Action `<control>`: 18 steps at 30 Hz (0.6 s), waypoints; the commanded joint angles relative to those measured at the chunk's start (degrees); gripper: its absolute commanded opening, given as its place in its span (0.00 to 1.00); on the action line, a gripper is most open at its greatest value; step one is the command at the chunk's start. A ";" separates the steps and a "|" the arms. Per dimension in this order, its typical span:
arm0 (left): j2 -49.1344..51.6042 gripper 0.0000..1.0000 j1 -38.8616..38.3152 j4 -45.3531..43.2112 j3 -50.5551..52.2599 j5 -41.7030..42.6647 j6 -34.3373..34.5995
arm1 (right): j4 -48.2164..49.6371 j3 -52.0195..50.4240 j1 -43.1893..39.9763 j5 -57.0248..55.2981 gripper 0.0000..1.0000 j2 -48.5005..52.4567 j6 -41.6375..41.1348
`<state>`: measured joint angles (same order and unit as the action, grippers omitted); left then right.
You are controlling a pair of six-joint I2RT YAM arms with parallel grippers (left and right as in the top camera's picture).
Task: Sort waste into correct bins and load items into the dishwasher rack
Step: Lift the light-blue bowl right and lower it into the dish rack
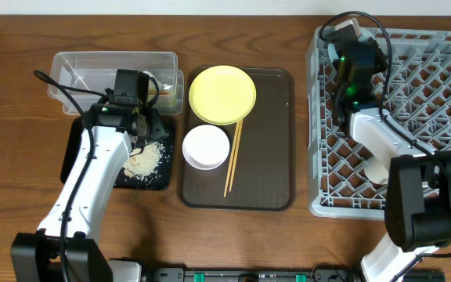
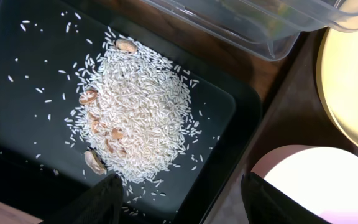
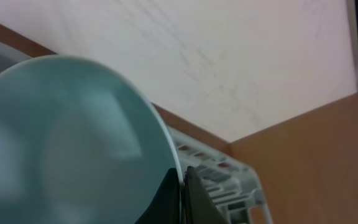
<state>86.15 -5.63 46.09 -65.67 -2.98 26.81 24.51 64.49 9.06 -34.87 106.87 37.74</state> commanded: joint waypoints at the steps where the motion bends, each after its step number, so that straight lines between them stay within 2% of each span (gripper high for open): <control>1: -0.07 0.64 0.24 0.13 -0.17 -0.48 0.11 | -4.37 -0.68 3.26 1.64 0.01 1.40 -6.47; 5: -0.07 0.64 0.26 0.11 -0.17 -0.48 0.11 | -6.99 -0.68 4.68 -0.83 0.01 0.20 -8.44; 11: -0.07 0.64 0.26 0.15 -0.17 -0.48 0.11 | -0.37 -0.68 4.15 -7.15 0.01 -0.79 -8.28; 18: -0.07 0.64 0.26 0.13 -0.13 -0.48 0.11 | 6.67 -0.68 1.90 -8.15 0.01 -0.79 0.76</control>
<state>86.15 -5.61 46.09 -65.67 -2.98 26.81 30.04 64.05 12.47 -41.36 106.21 33.87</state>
